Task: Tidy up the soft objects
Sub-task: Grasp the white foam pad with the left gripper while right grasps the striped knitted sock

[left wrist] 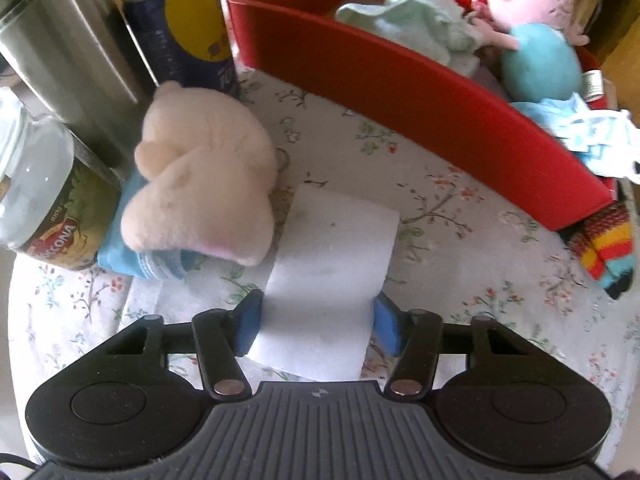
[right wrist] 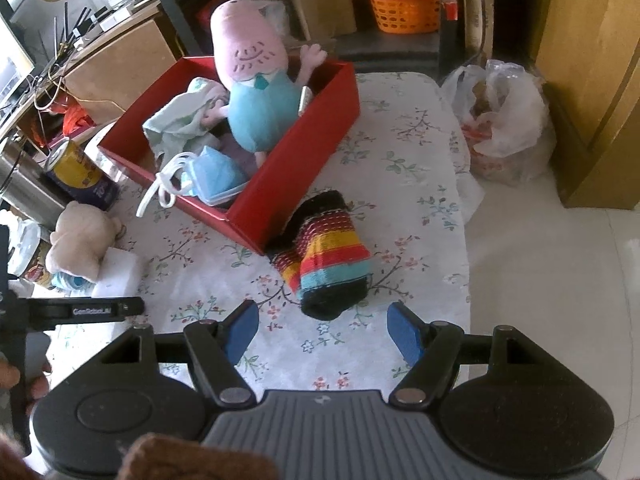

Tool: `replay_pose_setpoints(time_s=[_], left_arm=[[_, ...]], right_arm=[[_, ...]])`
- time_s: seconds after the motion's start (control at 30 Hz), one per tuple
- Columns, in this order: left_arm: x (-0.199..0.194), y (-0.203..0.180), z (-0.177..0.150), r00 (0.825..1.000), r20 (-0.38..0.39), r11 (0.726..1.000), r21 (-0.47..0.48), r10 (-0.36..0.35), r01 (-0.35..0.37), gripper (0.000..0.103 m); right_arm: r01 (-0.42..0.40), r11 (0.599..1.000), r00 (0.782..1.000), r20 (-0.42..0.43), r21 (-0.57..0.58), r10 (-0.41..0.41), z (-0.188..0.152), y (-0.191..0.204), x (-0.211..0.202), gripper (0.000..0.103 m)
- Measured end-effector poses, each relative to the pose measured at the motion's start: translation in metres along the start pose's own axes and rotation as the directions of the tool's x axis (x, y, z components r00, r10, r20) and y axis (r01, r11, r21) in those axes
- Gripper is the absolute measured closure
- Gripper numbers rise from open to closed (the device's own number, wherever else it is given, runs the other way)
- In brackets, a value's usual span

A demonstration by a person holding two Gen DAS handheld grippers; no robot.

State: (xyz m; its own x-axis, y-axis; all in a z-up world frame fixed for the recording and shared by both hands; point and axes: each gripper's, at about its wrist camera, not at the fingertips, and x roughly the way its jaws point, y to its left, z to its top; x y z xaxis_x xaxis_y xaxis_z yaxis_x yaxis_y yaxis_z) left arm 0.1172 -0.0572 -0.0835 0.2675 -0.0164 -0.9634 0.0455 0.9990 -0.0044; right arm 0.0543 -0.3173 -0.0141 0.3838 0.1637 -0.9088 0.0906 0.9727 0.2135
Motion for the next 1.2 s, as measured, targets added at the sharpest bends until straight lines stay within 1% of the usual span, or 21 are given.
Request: replay_pose_setpoints(time_s=[0.1,0.23,0.43,0.57,0.73,0.77,0.8,0.83,0.87,0.93,1.03,1.1,1.2], left_arm=[[-0.004,0.0,-0.005,0.999,-0.012,0.999,0.007,-0.04,0.04,0.049],[-0.016,-0.004,-0.012,0.998,0.006,0.997,0.037,-0.065,0.065,0.049],[-0.028,-0.004,-0.018,0.993,0.007,0.991,0.049,-0.122,0.121,0.048],[-0.033,-0.002,-0.022,0.99,0.003,0.988,0.062,-0.139,0.138,0.048],[-0.033,0.005,-0.019,0.987,0.001,0.985,0.062,-0.162,0.162,0.048],[-0.033,0.005,-0.019,0.986,0.001,0.984,0.061,-0.167,0.166,0.047],[-0.033,0.006,-0.018,0.985,0.003,0.984,0.06,-0.171,0.17,0.047],[-0.033,0.006,-0.017,0.985,0.006,0.983,0.06,-0.172,0.172,0.047],[-0.036,0.007,-0.017,0.985,0.008,0.983,0.059,-0.174,0.173,0.046],[-0.036,0.008,-0.016,0.984,0.011,0.982,0.058,-0.179,0.178,0.046],[-0.039,0.006,-0.017,0.982,0.014,0.98,0.064,-0.188,0.186,0.046],[-0.042,0.006,-0.019,0.981,0.017,0.98,0.067,-0.191,0.189,0.045],[-0.044,0.004,-0.019,0.979,0.02,0.977,0.075,-0.2,0.198,0.045]], right_arm=[[0.02,1.0,1.0,0.001,0.018,-0.02,0.002,-0.004,0.006,0.06],[0.042,0.999,0.999,0.002,0.035,-0.042,0.005,-0.004,0.015,0.06],[0.032,0.999,0.999,-0.031,0.026,-0.031,0.025,0.011,0.034,0.06],[0.046,0.999,0.998,-0.05,0.013,-0.045,0.033,0.019,0.046,0.06],[0.074,0.997,0.995,-0.068,0.009,-0.073,0.033,0.019,0.06,0.061],[0.076,0.997,0.994,-0.075,0.01,-0.075,0.032,0.018,0.062,0.062],[0.073,0.997,0.994,-0.087,0.014,-0.072,0.031,0.017,0.064,0.073],[0.079,0.997,0.993,-0.089,0.014,-0.077,0.03,0.016,0.065,0.078],[0.083,0.996,0.993,-0.086,0.009,-0.082,0.03,0.016,0.063,0.081],[0.067,0.997,0.993,-0.094,0.023,-0.065,0.027,0.013,0.06,0.092],[0.041,0.999,0.994,-0.105,0.019,-0.039,0.021,0.011,0.056,0.101],[0.023,1.0,0.994,-0.111,0.016,-0.021,0.017,0.012,0.053,0.103],[-0.015,1.0,0.994,-0.108,0.019,0.017,0.01,0.013,0.045,0.103]])
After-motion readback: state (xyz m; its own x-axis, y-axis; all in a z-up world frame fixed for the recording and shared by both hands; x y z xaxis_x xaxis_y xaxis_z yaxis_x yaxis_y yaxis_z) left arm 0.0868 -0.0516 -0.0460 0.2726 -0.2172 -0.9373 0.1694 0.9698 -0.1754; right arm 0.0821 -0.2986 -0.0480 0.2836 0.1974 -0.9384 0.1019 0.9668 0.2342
